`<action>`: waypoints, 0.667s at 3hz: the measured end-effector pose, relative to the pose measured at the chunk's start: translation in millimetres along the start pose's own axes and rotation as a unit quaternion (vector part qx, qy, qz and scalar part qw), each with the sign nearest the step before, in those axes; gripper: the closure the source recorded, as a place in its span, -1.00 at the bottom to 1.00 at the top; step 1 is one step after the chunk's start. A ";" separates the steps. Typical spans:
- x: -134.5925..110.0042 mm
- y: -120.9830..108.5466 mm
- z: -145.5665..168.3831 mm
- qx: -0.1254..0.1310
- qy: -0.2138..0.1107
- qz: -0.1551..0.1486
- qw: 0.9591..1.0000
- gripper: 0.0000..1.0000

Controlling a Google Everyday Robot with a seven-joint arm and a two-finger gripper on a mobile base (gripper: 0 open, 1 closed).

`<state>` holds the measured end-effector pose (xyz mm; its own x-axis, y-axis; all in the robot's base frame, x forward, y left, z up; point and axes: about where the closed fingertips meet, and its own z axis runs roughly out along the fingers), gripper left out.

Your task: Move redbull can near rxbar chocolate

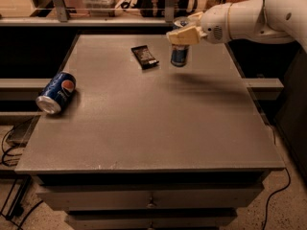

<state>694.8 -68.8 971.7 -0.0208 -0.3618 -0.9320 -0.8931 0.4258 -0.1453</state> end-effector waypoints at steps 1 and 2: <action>-7.4 -13.6 30.4 0.014 -0.003 0.005 1.000 1.00; -9.5 -28.4 55.9 0.032 -0.001 0.007 0.999 1.00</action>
Offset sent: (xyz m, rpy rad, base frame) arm 0.0807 0.0492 -0.0081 0.0018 -0.0278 -0.1196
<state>745.5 -31.1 966.1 -0.0322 -0.3541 -0.9347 -0.8620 0.4831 -0.1534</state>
